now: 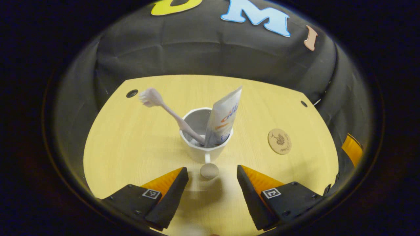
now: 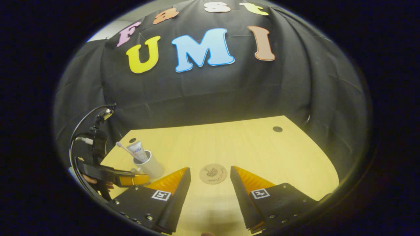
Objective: Put the toothbrush and toothpaste on the desktop into the cup, then pick up the cup and place it on the coaster on the desktop.
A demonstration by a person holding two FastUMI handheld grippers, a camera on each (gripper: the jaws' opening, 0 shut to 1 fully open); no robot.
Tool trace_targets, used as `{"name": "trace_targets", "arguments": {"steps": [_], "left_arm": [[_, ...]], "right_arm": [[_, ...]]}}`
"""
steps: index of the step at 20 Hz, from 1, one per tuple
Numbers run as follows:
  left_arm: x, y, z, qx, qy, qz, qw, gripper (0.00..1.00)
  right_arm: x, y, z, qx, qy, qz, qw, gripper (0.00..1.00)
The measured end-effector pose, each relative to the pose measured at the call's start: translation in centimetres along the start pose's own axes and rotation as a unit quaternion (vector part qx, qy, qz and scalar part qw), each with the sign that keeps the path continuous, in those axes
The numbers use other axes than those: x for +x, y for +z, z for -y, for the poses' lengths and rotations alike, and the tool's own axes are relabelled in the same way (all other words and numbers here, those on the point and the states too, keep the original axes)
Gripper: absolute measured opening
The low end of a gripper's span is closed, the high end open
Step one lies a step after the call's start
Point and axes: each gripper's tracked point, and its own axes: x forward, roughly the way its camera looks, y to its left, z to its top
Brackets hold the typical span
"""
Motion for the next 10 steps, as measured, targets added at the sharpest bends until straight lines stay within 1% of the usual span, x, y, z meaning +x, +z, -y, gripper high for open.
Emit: {"name": "trace_targets", "arguments": {"steps": [1, 4, 5, 6, 10], "left_arm": [[0.4, -0.1, -0.1, 0.009, 0.005, -0.015, 1.0, 0.93], [1.5, -0.6, -0.1, 0.024, 0.01, -0.057, 0.998, 0.93], [1.6, -0.7, 0.0, 0.024, 0.009, -0.07, 0.997, 0.96], [1.9, -0.8, 0.0, 0.023, 0.009, -0.08, 0.996, 0.96], [2.8, -0.3, -0.5, 0.029, 0.022, -0.093, 0.995, 0.96]], "right_arm": [[0.0, -0.2, 0.5, 0.001, -0.005, -0.004, 1.0, 0.72], [-0.1, -0.7, 1.7, 0.01, -0.012, -0.012, 1.0, 0.73], [0.1, -0.7, 2.0, 0.012, -0.014, -0.014, 1.0, 0.73], [0.1, -0.8, 2.2, 0.015, -0.017, -0.016, 1.0, 0.73], [0.4, -1.1, 3.1, 0.02, -0.023, -0.024, 0.999, 0.73]]}}
